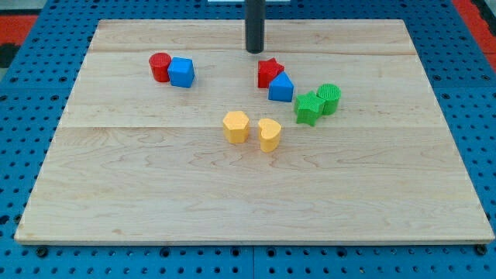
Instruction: Push the red star to the down side of red circle
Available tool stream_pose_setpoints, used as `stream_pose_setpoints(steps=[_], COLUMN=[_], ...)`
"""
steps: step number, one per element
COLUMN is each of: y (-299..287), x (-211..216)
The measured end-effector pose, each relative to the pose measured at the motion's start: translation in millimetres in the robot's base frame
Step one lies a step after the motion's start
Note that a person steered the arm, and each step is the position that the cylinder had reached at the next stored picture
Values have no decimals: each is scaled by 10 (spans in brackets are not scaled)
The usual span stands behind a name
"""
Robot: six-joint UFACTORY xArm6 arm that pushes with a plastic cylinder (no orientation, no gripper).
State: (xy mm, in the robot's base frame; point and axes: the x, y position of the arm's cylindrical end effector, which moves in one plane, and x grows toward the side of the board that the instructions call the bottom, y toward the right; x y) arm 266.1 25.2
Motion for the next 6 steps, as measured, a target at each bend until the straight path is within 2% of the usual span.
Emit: stream_pose_setpoints(steps=[1,2,3,4,5,6], y=[697,567,328,-384,-1141,-1148], x=[304,444,709,712,940,1224])
